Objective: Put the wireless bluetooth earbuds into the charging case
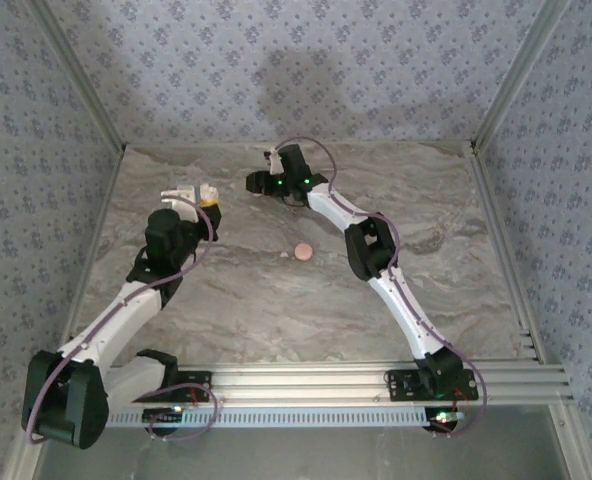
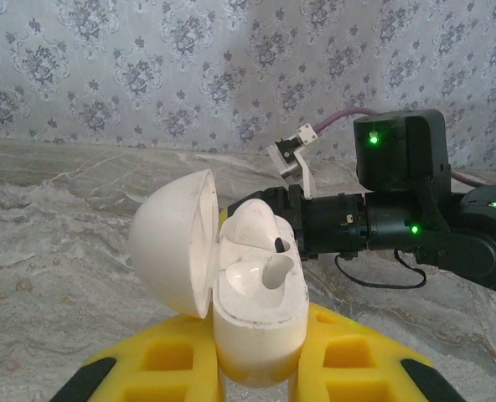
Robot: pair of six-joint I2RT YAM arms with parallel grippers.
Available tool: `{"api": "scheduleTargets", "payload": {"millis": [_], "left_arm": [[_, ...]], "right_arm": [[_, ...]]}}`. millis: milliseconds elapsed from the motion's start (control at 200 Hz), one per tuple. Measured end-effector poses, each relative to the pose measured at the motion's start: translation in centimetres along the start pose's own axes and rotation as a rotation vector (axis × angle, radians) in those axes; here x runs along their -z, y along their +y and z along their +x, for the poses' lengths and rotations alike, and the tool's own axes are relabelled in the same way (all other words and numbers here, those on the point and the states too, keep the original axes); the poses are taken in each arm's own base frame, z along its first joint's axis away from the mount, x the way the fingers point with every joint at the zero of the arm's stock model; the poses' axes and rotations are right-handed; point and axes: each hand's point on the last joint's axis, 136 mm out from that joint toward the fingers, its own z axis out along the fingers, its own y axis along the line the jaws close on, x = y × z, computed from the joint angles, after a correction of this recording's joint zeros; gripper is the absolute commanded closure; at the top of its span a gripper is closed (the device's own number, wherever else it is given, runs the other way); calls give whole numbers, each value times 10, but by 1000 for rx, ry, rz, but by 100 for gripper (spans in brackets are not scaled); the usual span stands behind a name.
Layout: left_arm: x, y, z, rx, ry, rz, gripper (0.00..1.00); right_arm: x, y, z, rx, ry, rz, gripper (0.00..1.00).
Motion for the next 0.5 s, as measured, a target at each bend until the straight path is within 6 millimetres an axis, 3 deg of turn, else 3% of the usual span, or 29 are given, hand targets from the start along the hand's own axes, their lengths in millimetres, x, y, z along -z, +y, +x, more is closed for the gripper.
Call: {"api": "scheduleTargets", "payload": {"millis": [325, 500], "left_arm": [[9, -3, -12, -1, -37, 10, 86], [11, -3, -11, 0, -32, 8, 86]], "right_arm": [[15, 29, 53, 19, 195, -23, 57], [32, 51, 74, 43, 263, -25, 56]]}}
